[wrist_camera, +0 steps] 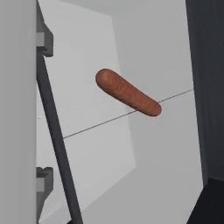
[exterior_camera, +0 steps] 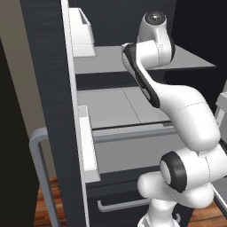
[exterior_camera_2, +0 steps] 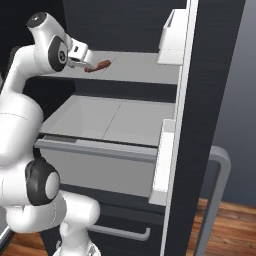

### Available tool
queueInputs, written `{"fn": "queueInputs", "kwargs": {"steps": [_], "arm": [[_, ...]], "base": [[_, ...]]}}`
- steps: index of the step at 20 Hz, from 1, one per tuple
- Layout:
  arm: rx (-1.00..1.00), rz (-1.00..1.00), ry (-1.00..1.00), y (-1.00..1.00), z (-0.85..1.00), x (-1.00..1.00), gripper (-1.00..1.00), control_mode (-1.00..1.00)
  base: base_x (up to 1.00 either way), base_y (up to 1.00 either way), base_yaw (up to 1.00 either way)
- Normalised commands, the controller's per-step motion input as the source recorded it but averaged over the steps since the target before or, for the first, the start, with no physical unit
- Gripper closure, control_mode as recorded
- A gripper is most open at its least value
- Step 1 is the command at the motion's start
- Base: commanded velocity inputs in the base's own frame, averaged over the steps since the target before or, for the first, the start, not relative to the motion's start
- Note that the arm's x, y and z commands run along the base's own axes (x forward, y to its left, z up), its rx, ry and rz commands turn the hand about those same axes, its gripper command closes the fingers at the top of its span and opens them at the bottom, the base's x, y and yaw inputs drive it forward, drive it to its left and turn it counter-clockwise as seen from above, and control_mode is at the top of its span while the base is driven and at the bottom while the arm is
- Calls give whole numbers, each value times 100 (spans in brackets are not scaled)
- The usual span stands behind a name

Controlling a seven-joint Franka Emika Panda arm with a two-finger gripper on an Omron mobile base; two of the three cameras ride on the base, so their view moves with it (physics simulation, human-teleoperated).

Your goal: Move the hot dog bun to the plate on the dining table and place the condiment next to that plate. Then navigate to the fridge and take the sausage and place it on the plate as well.

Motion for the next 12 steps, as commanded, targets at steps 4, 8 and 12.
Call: {"fn": "queueInputs", "kwargs": {"steps": [4, 8, 12], "arm": [[0, 0, 6, 0, -7, 61, -100, -100], [0, 0, 2, 0, -20, 46, -100, -100], [0, 0, 0, 0, -33, 34, -100, -100]], "base": [[0, 0, 0], [0, 0, 0], [0, 0, 0]]}}
